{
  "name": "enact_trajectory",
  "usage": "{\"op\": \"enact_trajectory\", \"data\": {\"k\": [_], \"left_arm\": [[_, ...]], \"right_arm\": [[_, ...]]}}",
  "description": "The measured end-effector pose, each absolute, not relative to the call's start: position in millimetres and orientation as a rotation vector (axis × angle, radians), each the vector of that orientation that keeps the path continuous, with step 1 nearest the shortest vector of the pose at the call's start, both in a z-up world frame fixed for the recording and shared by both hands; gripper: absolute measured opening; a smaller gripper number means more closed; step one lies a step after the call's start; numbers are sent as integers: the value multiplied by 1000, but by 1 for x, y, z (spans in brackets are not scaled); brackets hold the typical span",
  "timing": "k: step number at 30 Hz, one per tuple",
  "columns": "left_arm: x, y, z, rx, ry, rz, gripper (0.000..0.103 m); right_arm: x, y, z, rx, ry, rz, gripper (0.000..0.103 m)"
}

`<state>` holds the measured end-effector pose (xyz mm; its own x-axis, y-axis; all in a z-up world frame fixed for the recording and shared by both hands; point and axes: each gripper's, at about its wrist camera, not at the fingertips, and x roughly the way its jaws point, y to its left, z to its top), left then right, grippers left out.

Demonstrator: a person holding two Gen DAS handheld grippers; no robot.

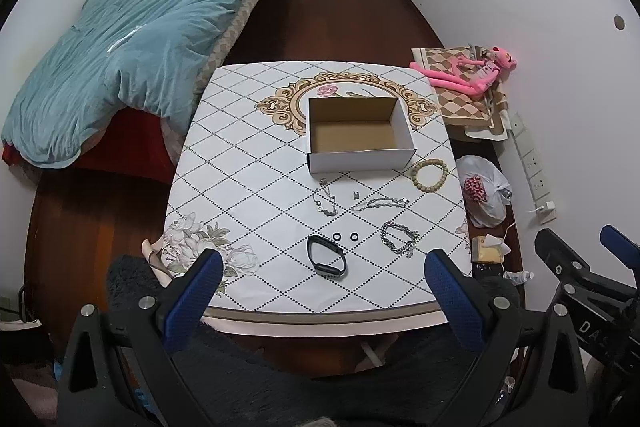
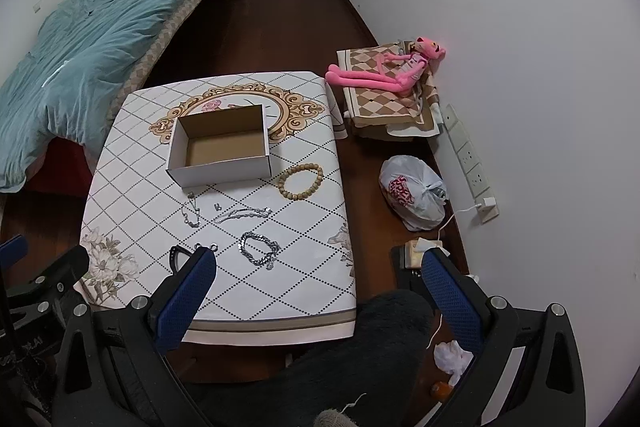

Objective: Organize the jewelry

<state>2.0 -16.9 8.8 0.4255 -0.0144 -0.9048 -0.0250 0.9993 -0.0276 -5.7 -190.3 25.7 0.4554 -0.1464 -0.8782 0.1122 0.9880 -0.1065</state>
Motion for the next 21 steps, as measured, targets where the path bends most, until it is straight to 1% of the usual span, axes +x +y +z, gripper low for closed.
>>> {"op": "enact_trajectory", "data": {"k": [11, 21], "left_arm": [[2, -19, 3, -40, 1147, 5, 103], [3, -21, -6, -33, 1167, 2, 103]], "right_arm": [[-6, -191, 23, -36, 1094, -160, 103], [-4, -193, 8, -33, 1127, -167, 103]]}}
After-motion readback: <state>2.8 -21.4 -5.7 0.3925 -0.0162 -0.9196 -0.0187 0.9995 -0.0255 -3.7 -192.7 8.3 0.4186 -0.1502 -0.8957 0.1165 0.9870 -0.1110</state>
